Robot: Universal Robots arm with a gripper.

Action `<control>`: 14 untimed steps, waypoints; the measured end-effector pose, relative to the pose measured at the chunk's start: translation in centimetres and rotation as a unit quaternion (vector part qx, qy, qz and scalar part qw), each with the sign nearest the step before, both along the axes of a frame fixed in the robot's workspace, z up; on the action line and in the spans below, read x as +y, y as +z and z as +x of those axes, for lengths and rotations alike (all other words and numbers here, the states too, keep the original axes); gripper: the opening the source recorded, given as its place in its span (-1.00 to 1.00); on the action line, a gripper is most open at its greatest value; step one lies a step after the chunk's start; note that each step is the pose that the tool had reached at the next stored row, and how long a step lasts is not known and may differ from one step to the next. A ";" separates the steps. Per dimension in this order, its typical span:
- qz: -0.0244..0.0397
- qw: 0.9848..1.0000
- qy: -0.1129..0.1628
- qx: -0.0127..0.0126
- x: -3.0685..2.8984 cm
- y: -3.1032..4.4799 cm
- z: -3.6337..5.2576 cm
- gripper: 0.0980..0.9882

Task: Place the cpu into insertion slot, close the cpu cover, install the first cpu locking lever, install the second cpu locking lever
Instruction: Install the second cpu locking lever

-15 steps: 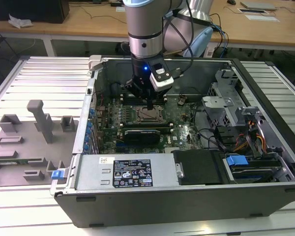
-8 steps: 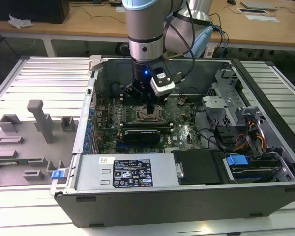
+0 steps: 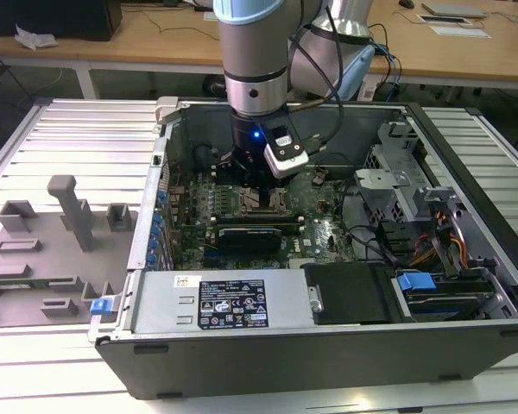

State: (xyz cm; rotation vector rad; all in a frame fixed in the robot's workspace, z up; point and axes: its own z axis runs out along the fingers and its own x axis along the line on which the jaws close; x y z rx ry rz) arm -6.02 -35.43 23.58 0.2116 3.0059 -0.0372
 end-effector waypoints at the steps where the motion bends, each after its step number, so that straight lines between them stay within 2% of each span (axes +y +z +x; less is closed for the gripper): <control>1: 0.001 1.000 0.000 0.000 -0.04 -0.11 -0.08 -0.98; 2: 0.003 1.000 0.000 0.000 -0.11 -0.37 -0.19 -0.98; 7: 0.005 1.000 0.000 0.000 -0.11 -0.53 -0.25 -0.98; 14: 0.010 1.000 0.000 0.000 -0.13 -1.33 -0.42 -0.98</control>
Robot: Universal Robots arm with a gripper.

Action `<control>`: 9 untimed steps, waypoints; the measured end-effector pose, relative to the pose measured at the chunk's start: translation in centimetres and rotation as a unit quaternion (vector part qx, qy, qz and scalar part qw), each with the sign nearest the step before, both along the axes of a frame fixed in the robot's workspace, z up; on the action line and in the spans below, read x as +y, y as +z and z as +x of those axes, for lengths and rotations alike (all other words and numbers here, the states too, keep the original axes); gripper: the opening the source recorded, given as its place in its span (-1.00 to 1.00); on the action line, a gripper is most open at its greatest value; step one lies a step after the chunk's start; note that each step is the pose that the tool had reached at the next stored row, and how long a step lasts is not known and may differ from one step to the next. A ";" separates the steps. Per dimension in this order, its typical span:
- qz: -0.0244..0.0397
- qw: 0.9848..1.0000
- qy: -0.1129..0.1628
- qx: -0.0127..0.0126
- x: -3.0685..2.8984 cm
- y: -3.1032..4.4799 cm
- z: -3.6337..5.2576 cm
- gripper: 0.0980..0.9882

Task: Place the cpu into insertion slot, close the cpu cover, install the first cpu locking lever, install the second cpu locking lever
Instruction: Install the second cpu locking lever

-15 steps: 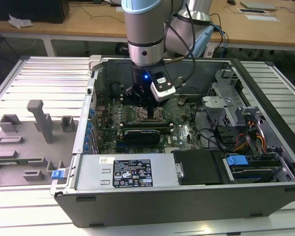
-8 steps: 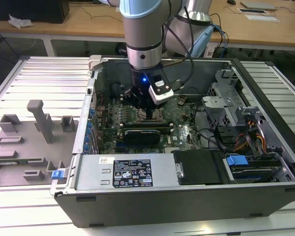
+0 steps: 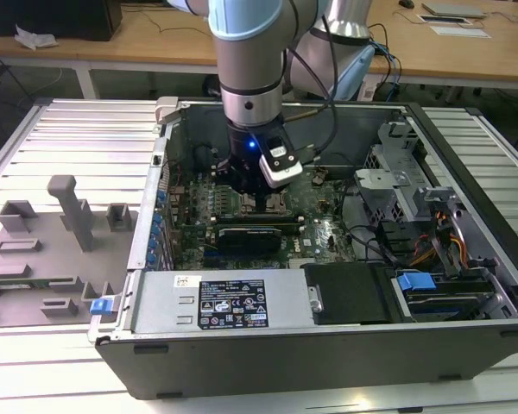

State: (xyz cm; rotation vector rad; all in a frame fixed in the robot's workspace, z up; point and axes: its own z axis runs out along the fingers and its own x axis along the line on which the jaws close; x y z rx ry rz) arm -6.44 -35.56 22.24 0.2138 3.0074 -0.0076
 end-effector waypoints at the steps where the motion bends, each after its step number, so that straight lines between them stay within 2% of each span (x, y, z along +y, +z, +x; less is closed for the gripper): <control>1: 0.001 1.000 0.000 0.000 0.00 -0.10 -0.02 -0.98; 9: 0.010 1.000 0.000 0.000 -0.17 -0.59 -0.17 -0.98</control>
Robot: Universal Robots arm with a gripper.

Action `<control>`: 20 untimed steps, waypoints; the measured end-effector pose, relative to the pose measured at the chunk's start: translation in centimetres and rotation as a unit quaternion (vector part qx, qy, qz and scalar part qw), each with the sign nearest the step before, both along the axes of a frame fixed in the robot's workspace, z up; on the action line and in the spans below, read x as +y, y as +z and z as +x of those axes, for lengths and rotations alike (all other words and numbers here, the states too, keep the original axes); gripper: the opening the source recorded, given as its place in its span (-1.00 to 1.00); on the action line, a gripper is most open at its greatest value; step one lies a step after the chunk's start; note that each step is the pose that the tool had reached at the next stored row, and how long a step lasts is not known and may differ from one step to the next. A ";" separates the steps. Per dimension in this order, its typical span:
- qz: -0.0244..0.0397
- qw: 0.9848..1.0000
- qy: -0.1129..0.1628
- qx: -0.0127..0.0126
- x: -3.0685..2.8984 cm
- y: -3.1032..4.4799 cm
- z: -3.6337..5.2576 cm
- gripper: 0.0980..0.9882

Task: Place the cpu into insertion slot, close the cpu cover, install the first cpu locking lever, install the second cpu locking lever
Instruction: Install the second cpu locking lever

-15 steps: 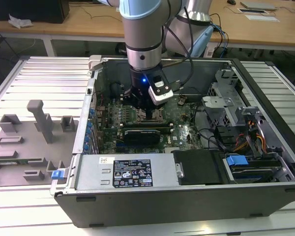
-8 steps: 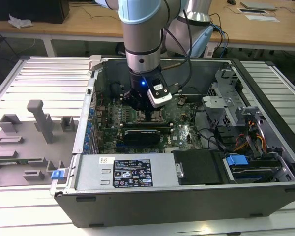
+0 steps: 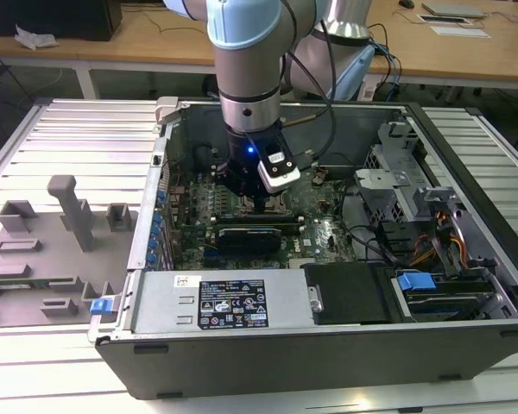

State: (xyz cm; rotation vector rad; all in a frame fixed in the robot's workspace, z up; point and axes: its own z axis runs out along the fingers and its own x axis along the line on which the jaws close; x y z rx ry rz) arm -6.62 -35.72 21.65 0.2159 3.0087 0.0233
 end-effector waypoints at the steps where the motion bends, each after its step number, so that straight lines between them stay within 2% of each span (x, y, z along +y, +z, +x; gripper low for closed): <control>1: 0.001 1.000 0.000 0.000 -0.09 -0.01 -0.15 -0.98; 4: 0.004 1.000 0.000 -0.001 -0.25 -0.04 -0.76 -0.98; 7: 0.015 1.000 0.000 -0.001 -0.62 -0.09 -1.10 -0.98; 9: 0.026 1.000 0.000 -0.001 -0.93 -0.12 -1.22 -0.98; 10: 0.037 0.999 0.000 -0.001 -1.24 -0.15 -1.31 -0.98; 11: 0.044 0.999 0.000 -0.001 -1.49 -0.17 -1.38 -0.98; 14: 0.058 0.998 0.000 -0.001 -2.02 -0.27 -1.55 -0.98; 15: 0.065 0.998 0.000 -0.001 -2.21 -0.36 -1.73 -0.98; 18: 0.072 0.997 0.000 -0.001 -2.57 -0.63 -2.19 -0.98; 20: 0.080 0.997 0.000 -0.001 -3.13 -0.86 -2.41 -0.98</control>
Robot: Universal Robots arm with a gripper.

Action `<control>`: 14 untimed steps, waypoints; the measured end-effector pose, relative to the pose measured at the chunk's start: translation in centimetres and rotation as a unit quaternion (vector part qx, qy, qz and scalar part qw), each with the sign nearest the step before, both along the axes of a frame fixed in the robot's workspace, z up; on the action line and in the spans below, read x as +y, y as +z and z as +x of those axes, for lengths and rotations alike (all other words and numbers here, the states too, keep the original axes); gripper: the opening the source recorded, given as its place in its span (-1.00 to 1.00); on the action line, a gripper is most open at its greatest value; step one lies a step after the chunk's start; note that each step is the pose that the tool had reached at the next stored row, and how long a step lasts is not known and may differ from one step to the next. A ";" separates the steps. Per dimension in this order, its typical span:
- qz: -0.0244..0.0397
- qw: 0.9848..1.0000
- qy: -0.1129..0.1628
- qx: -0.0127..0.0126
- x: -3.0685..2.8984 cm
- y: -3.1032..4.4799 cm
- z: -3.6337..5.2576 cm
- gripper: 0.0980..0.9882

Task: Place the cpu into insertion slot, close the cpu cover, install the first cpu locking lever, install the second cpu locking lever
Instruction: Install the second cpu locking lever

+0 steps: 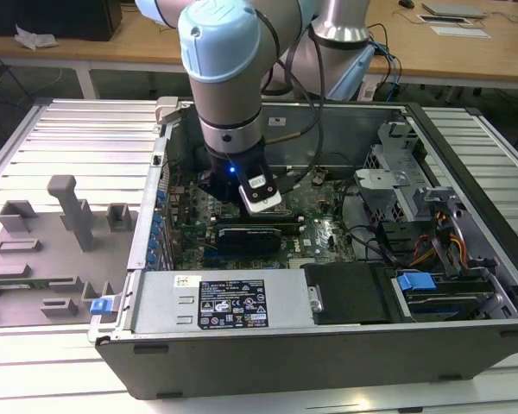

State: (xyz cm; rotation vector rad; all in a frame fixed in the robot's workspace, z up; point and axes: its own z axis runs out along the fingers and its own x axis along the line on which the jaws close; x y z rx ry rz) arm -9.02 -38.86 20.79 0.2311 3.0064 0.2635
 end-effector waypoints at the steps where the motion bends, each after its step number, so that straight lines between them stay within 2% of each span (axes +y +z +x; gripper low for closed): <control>1: 0.007 1.000 0.000 0.000 -0.19 -0.10 0.00 -0.98; 3: 0.021 1.000 0.000 0.000 -0.27 -0.25 -0.02 -0.98; 6: 0.031 1.000 0.000 0.000 -0.45 -0.61 -0.15 -0.98; 10: 0.034 0.999 0.000 0.000 -0.46 -0.89 -0.86 -0.98; 14: 0.043 0.999 0.000 0.000 -0.45 -1.12 -1.23 -0.98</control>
